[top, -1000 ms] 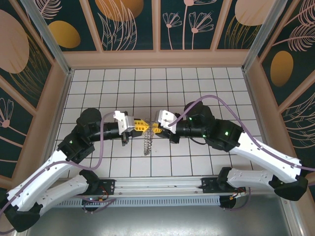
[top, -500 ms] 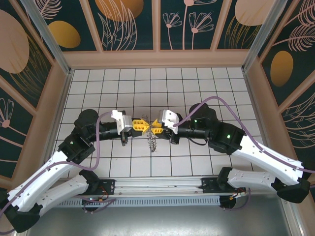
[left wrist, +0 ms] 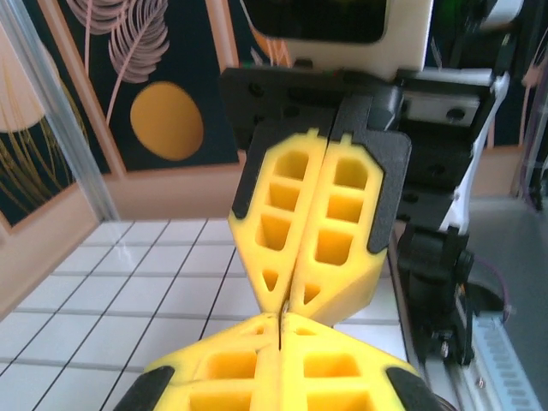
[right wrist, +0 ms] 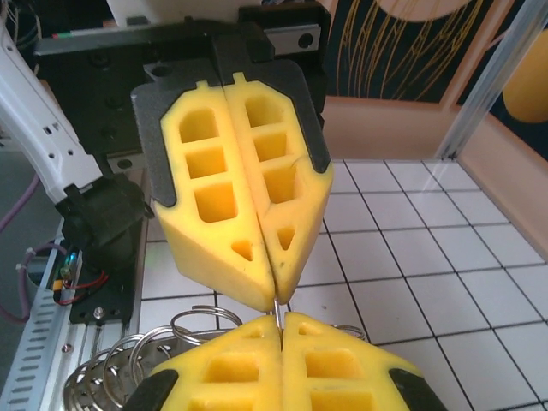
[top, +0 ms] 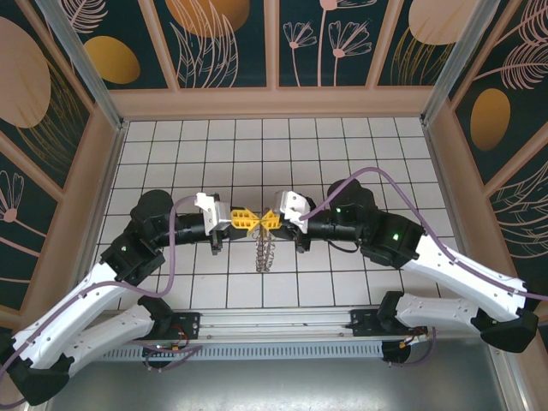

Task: Put the keys on the keyring

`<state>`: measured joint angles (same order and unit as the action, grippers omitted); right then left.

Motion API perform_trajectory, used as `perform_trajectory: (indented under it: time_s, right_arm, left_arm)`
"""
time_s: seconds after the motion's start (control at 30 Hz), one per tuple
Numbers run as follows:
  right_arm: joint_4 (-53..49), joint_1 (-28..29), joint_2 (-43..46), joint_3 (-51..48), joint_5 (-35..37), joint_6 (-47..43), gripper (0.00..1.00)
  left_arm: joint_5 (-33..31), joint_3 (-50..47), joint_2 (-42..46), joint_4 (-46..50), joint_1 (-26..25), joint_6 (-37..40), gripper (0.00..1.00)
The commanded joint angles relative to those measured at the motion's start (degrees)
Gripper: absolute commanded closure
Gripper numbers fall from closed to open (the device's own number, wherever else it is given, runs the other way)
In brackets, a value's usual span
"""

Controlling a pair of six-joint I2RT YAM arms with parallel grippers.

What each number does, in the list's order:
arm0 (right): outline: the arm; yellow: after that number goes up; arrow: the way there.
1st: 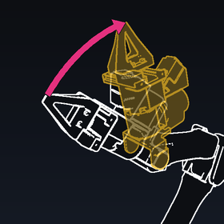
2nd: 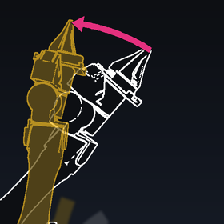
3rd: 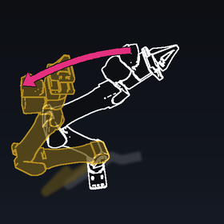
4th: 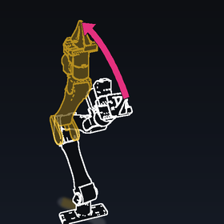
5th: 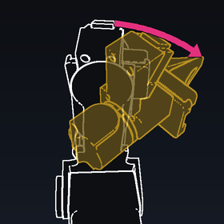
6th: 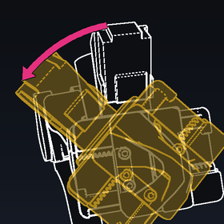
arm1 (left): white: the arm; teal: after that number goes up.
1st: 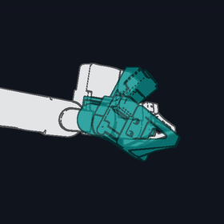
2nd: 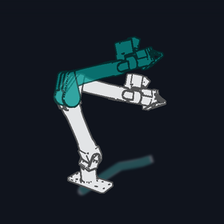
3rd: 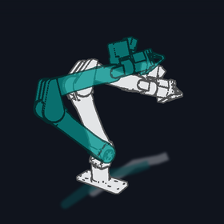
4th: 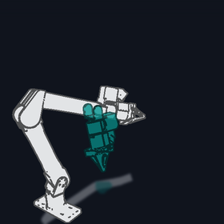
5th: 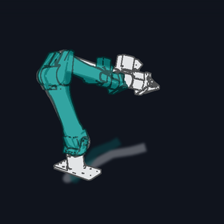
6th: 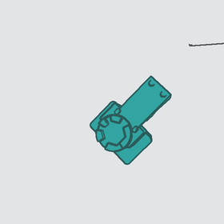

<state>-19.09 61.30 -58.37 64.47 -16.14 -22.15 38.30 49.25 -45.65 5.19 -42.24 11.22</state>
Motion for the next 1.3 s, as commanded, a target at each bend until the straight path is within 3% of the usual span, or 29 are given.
perform_trajectory:
  time_s: [0.0,0.2,0.3,0.33,0.47,0.87,1.1,1.27]
  right_arm:
    - [-4.7,0.5,-1.8,4.4,2.4,-3.1,1.00]
    - [-10.3,0.6,-5.6,9.9,1.6,-6.3,1.00]
    - [-10.5,0.7,-6.1,10.7,1.0,-6.9,1.00]
    - [-10.4,0.7,-6.1,10.8,0.6,-7.0,1.00]
    - [-8.7,0.7,-5.2,10.5,-0.2,-6.3,1.00]
    - [-0.6,0.7,-0.5,2.2,3.0,-0.8,0.93]
    - [2.1,0.6,1.8,0.5,3.4,0.3,0.90]
    - [2.4,0.6,3.1,-0.7,3.8,0.8,1.00]
  left_arm:
    - [-2.3,5.8,-2.5,11.0,-0.1,7.0,0.86]
    - [-4.8,9.4,-5.7,18.1,-0.1,11.8,0.85]
    - [-5.1,8.8,-6.0,17.5,-0.1,11.8,0.96]
    - [-5.0,8.4,-5.9,17.0,-0.1,11.5,1.00]
    - [-3.3,6.8,-5.2,13.6,-0.1,9.8,1.00]
    - [5.0,0.9,1.0,-8.8,-0.1,-3.5,1.00]
    - [4.6,0.2,1.9,-10.0,-0.1,-4.8,1.00]
    - [4.4,0.8,2.4,-9.2,-0.1,-4.6,1.00]
